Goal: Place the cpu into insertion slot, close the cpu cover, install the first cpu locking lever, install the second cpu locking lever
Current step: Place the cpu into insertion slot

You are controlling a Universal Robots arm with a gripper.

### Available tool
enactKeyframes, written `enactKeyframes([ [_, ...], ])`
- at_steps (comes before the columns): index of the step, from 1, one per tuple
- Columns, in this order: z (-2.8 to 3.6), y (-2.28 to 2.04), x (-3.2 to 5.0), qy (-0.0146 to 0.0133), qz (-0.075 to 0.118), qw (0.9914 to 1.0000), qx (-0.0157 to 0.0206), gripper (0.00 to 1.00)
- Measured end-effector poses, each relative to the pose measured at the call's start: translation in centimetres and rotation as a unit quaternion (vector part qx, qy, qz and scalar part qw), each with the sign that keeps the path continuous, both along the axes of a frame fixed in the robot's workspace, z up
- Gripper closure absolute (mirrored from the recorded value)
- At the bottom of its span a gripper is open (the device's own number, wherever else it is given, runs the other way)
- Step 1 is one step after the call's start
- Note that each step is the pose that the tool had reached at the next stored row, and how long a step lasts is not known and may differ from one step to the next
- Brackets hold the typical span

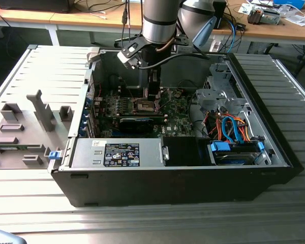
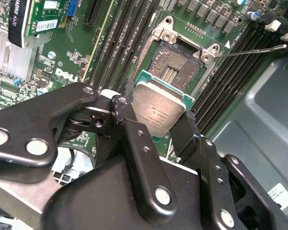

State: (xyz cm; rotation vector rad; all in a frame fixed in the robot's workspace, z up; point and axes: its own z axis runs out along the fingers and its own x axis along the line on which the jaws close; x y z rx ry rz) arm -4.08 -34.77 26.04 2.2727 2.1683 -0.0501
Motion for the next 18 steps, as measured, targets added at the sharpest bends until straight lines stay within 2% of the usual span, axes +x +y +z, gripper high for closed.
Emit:
enactKeyframes([
  [18,-0.41,0.00,0.00,0.0000,0.000,1.00000,0.0000,0.45],
])
